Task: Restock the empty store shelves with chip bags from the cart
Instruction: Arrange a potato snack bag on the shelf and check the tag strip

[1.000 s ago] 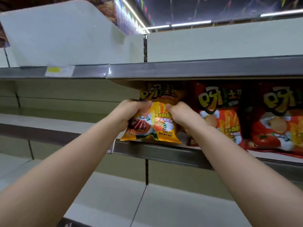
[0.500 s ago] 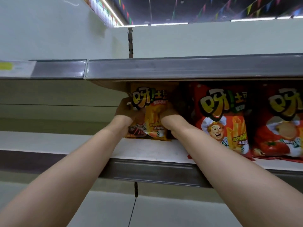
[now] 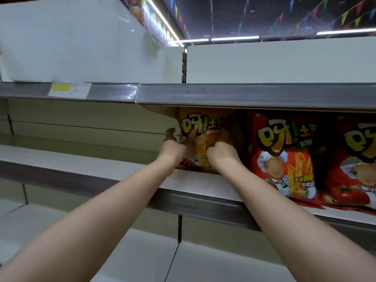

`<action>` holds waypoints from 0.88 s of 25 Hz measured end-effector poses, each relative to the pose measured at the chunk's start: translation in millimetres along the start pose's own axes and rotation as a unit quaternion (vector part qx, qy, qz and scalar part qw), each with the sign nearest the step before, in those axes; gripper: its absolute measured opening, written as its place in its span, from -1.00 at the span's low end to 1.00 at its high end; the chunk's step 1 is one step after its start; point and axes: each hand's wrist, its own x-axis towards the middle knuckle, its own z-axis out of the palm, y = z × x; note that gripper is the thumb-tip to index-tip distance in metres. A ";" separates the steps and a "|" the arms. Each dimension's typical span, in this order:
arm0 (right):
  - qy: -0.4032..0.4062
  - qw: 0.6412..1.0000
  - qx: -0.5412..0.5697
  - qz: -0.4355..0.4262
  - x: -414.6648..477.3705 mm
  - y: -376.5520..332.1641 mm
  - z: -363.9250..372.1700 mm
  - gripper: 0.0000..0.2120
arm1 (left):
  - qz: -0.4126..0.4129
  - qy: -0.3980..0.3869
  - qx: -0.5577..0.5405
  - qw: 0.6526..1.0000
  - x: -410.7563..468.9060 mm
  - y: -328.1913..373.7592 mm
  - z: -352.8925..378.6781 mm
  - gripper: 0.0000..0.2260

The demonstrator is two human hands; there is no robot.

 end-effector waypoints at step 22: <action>-0.358 0.841 0.305 -0.268 -232.3 -131.7 292.1 -0.68 | -0.161 0.454 0.091 0.872 -287.2 -151.5 -317.1 -0.72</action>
